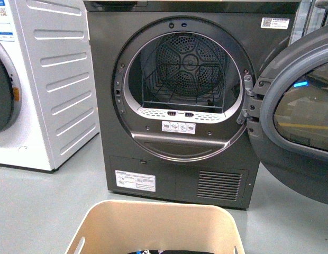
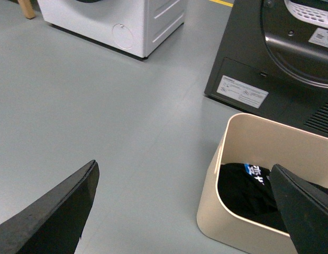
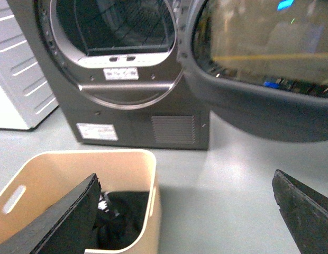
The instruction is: Move hamper under clothes hanger
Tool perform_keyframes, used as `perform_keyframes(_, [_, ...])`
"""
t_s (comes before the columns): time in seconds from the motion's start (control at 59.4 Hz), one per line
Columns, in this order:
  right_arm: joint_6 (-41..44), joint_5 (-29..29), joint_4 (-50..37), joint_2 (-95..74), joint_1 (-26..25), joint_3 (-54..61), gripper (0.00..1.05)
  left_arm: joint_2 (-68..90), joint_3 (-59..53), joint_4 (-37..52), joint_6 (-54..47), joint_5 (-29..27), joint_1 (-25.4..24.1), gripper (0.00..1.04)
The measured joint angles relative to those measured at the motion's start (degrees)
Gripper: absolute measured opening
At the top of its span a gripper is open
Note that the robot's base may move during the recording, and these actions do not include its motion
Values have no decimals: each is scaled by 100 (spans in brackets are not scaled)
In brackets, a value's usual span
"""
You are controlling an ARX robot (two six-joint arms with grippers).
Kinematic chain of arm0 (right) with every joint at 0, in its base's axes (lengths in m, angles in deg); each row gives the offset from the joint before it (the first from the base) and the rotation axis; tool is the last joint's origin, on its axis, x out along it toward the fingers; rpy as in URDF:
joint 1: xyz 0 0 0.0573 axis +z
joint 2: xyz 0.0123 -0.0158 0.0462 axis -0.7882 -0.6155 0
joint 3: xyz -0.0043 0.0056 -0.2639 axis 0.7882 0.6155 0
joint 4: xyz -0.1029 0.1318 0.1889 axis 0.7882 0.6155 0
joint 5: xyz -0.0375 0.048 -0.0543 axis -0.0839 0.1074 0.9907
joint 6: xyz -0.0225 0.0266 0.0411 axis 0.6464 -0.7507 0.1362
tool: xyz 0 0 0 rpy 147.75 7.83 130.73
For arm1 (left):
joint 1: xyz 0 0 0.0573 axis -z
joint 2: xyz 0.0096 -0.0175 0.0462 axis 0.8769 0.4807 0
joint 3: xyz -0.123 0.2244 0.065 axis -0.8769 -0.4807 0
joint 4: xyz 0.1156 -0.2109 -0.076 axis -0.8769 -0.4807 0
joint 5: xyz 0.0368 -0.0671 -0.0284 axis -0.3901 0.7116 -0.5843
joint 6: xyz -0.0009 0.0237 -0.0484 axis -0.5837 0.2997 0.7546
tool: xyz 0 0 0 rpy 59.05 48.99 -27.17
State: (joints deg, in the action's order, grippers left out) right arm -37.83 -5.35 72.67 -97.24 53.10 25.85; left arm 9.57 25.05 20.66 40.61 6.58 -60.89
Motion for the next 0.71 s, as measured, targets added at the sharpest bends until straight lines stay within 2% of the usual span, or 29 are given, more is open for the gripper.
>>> perform_keyframes(0.152, [-461, -306, -2334, -3272, 476, -678, 97, 2782, 879, 1709, -70, 446, -214, 98])
perform_keyframes(0.253, [-461, -448, -3344, -5539, 627, -1421, 97, 4621, 1565, 2175, -356, 1029, -323, 98])
perform_keyframes(0.472, [-404, -496, -3442, -8389, 656, -2651, 97, 7311, 2846, 2155, -855, 1226, -293, 98])
perform_keyframes(0.707, [-249, -170, -3388, -9875, 682, -3501, 97, 8922, 3958, 1860, -1106, 1257, -181, 98])
